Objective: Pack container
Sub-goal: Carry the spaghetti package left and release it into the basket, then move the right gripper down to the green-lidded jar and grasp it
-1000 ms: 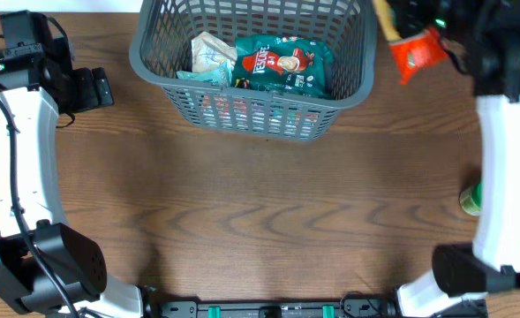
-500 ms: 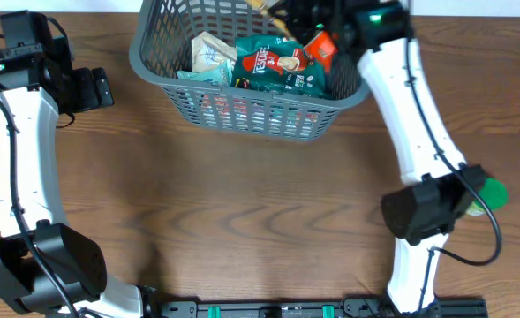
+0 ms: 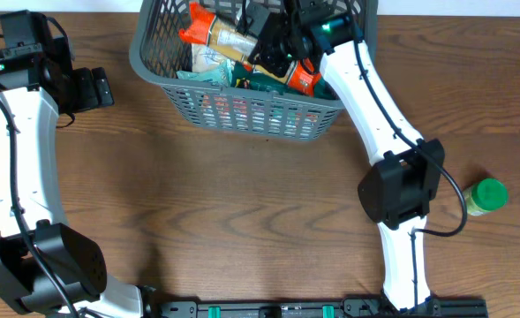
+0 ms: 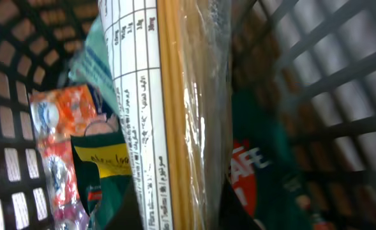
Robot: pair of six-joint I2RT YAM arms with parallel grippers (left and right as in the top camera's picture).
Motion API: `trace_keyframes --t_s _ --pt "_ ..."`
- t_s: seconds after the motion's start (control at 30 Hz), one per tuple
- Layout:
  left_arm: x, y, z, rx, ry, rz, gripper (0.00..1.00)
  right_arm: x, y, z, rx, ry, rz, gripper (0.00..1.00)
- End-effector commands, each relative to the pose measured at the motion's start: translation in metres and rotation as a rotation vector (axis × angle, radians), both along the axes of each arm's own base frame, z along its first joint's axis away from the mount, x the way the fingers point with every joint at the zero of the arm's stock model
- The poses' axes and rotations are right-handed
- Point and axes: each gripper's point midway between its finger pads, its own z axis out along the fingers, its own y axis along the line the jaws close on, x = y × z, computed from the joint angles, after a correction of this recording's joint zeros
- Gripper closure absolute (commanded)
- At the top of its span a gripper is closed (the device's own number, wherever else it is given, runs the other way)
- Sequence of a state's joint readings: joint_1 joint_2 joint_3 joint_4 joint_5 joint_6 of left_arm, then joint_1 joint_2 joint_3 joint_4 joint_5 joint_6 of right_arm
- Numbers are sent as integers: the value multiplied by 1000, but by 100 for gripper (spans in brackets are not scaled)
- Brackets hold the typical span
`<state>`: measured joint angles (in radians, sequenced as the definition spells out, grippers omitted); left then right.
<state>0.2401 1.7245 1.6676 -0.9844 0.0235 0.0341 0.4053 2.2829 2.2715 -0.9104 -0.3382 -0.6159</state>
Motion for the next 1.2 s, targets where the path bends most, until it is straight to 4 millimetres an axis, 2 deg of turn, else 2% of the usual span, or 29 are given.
trace_keyframes --t_s 0.0,0.03,0.07,0.2,0.3,0.4,0.53,0.63,0.67,0.73,0.8,0.87,1.0,1.1,1.17 --pt "0 -2 -1 2 5 -16 1 -4 8 35 42 -69 50 66" --pt "0 -2 -1 2 5 -16 2 -6 8 33 37 -58 49 50" --pt "0 -2 -1 2 4 -16 2 -7 7 32 34 -51 49 43" --pt "0 -2 -1 1 5 -16 2 -11 5 29 27 -25 45 36" --pt "-1 -2 -1 1 6 -16 1 -12 3 39 46 -22 18 35" --pt "-1 -2 -1 1 6 -16 2 -9 -4 69 87 -60 -29 34" --pt "0 -2 -1 2 5 -16 1 3 -36 133 171 -140 -201 31" --pt "0 -2 -1 1 5 -16 1 6 -74 179 270 -148 -388 28" --pt "0 -2 -1 2 5 -16 1 5 -89 190 305 -132 -447 26" --pt "0 -2 -1 2 5 -16 1 1 -126 200 363 -68 -625 16" --pt "0 -2 -1 2 5 -16 2 -12 -175 198 393 31 -848 2" --pt "0 -2 -1 2 5 -16 2 -30 -216 191 379 108 -1000 1" --pt "0 -2 -1 2 5 -16 1 -83 -307 171 298 243 -1345 1" --pt "0 -2 -1 2 5 -16 1 -124 -358 160 239 327 -1551 1" --pt "0 -2 -1 2 5 -16 2 -134 -378 160 272 351 -1567 1"
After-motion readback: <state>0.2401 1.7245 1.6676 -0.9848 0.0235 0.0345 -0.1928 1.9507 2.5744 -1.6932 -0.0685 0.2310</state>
